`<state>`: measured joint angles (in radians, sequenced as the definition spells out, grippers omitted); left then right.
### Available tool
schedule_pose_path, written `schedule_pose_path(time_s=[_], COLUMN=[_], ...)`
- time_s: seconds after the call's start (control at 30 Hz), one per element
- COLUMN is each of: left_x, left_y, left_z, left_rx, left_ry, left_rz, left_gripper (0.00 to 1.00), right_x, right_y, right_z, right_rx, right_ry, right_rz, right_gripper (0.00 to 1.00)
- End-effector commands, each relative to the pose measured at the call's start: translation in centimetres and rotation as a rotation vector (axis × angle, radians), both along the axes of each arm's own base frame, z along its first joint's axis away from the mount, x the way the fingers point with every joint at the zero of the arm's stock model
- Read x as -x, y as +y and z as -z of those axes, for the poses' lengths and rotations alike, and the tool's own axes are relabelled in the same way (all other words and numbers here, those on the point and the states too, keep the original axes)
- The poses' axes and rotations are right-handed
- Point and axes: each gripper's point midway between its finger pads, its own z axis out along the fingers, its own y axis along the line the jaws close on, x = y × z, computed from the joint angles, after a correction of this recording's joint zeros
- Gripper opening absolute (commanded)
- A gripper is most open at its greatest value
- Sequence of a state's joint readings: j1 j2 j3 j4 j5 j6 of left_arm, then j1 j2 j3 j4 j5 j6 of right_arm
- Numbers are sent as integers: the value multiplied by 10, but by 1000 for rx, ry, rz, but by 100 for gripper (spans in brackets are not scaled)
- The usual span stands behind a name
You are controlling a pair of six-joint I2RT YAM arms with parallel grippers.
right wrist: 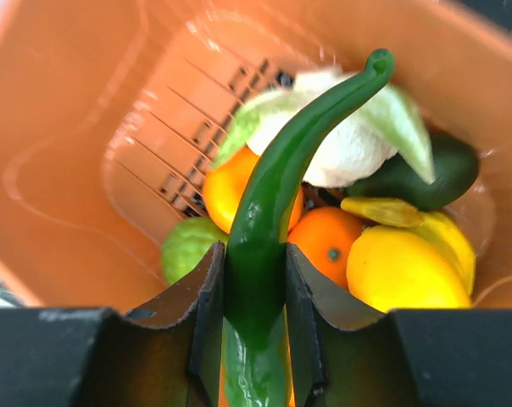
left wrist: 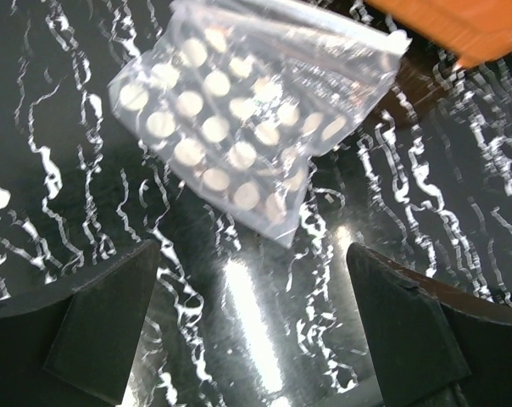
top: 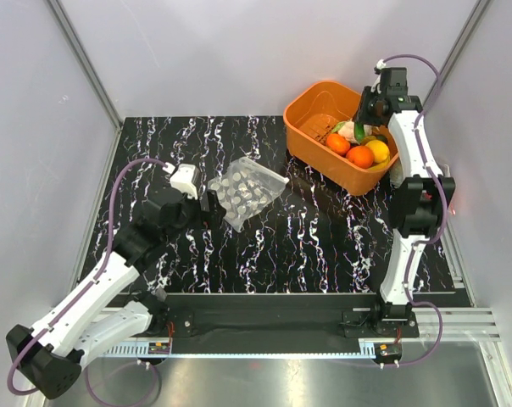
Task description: Open the zip-top bag and remove the fake food
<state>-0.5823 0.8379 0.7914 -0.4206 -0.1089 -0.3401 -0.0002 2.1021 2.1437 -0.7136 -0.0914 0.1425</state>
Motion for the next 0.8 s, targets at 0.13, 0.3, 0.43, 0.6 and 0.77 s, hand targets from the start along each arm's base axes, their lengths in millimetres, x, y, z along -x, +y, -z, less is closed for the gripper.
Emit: schedule_pose_path(time_s=[0.13, 0.3, 0.43, 0.6, 0.77], left_x=[-6, -7, -6, -5, -5], left_y=[6, 6, 8, 10, 16], left_z=[-31, -34, -39, -49, -63], left_rx=[-9, -17, -18, -11, 6], left_ry=[-73, -77, -88, -102, -127], left_rz=[-5, -2, -5, -16, -52], left_gripper=[99, 99, 99, 99, 99], right_x=[-5, 4, 26, 69, 135], right_y=[-9, -13, -13, -2, 19], right_z=[3, -11, -45, -58, -78], right_rx=[60, 85, 84, 26, -61], right_ry=[1, -19, -88, -113, -184], right_rz=[27, 35, 34, 10, -79], right_gripper=[73, 95, 96, 98, 100])
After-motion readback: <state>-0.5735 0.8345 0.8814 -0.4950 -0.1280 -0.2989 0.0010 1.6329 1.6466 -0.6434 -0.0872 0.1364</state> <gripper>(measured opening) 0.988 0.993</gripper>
